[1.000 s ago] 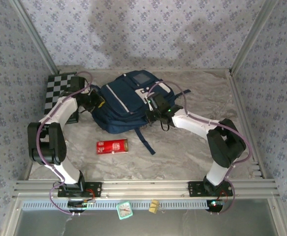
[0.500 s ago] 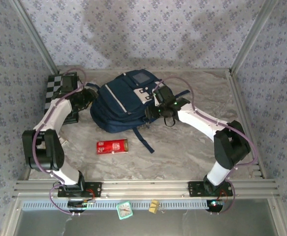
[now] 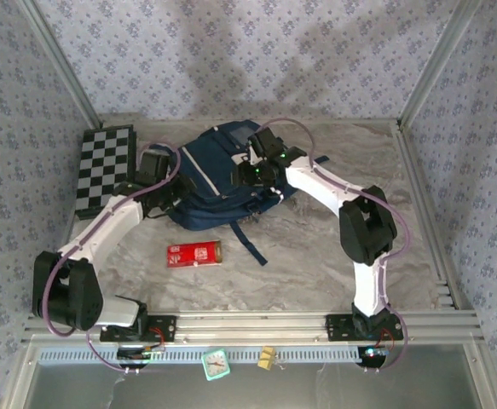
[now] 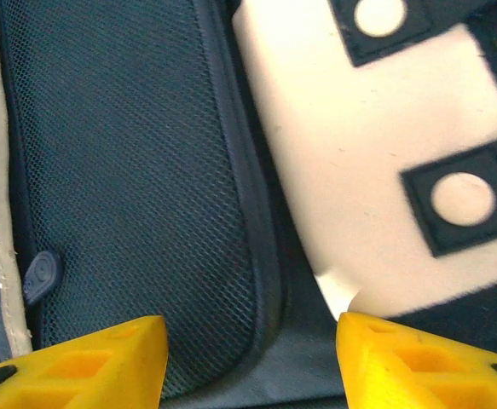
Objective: Pack books, pencil case, and school supplies into a backpack
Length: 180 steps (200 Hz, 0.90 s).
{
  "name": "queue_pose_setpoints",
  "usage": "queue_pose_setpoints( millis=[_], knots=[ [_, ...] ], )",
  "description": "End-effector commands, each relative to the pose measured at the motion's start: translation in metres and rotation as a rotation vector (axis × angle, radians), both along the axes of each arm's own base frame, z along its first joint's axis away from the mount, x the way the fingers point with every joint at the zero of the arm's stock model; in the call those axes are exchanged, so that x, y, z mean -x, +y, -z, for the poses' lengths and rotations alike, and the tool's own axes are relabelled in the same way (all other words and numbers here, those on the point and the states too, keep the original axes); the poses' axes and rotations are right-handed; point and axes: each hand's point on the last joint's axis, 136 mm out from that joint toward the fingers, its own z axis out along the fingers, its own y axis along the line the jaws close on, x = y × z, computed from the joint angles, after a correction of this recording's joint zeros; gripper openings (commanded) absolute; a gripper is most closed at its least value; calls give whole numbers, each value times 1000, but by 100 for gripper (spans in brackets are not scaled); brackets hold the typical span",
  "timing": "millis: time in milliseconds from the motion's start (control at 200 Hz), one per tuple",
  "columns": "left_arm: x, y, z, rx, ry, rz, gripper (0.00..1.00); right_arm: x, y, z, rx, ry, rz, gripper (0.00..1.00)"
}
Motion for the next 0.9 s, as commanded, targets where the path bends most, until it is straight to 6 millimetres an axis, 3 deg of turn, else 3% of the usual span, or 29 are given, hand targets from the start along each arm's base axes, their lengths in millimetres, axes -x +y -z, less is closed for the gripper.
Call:
queue_pose_setpoints(
  millis=[0, 185, 360, 495, 645, 740, 895],
  knots=[
    [-4, 1, -3, 19, -51, -56, 45, -7, 11, -4, -21, 11, -6, 52],
    [-18, -18, -5, 38, -81, 29, 45, -14, 21, 9, -26, 32, -43, 35],
    [-33, -27, -8, 31, -121, 77, 44, -10, 13, 10, -36, 18, -27, 0],
    [-43, -49, -16, 58, -177, 157, 43, 1, 5, 14, -69, 25, -2, 0],
    [-59, -61, -27, 42, -228, 210, 42, 8, -8, 0, -114, -4, 58, 0],
    [-67, -64, -33, 24, -267, 233, 44, 17, -14, -1, -159, 0, 110, 0],
    [-62, -57, -37, -45, -294, 269, 51, 19, -14, -10, -201, -27, 153, 0]
  ],
)
